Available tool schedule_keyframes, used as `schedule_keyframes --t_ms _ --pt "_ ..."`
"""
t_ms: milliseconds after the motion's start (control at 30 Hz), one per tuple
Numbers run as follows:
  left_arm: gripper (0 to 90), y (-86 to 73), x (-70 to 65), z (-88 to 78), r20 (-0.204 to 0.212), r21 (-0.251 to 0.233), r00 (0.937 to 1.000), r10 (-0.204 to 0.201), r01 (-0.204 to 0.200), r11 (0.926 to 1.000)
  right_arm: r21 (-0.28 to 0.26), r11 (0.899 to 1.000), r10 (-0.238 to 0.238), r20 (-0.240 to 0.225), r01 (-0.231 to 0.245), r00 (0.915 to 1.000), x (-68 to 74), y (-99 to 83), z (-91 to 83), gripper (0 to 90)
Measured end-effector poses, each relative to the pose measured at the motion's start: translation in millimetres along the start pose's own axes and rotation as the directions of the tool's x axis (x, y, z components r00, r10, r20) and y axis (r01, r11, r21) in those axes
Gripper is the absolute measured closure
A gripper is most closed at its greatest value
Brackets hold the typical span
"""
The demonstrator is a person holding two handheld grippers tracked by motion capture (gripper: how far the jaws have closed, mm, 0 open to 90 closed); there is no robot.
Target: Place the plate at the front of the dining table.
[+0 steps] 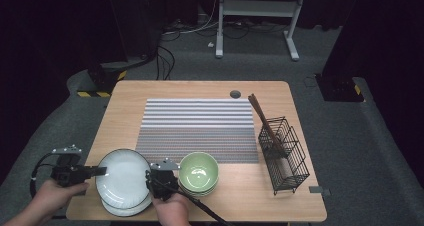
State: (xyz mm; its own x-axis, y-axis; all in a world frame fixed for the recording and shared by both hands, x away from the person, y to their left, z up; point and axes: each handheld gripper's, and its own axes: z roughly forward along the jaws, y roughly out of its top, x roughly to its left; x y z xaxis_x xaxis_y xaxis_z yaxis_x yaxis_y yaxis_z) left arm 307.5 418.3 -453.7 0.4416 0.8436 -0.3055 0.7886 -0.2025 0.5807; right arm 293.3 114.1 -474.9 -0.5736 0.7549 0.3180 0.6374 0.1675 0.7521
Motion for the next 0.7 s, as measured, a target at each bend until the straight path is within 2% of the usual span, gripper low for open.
schedule_keyframes --t_ms 300,467,700 --pt "81.4 5.3 -7.4 -0.8 0.016 -0.031 0.9996 0.021 -0.021 0.9993 -0.045 0.999 -0.019 0.016 0.02 0.9997 0.2 9.5 -13.5 82.6" --pt "81.2 10.0 -14.6 -4.7 0.019 -0.062 0.9984 0.053 -0.052 0.9967 -0.076 0.997 -0.025 0.018 0.026 0.9995 0.8 14.4 -25.9 82.6" --pt "81.1 14.7 -25.3 -7.8 0.026 -0.096 0.998 0.057 -0.055 0.9939 -0.107 0.993 -0.039 0.036 0.043 0.9986 0.9 17.4 -39.0 82.7"
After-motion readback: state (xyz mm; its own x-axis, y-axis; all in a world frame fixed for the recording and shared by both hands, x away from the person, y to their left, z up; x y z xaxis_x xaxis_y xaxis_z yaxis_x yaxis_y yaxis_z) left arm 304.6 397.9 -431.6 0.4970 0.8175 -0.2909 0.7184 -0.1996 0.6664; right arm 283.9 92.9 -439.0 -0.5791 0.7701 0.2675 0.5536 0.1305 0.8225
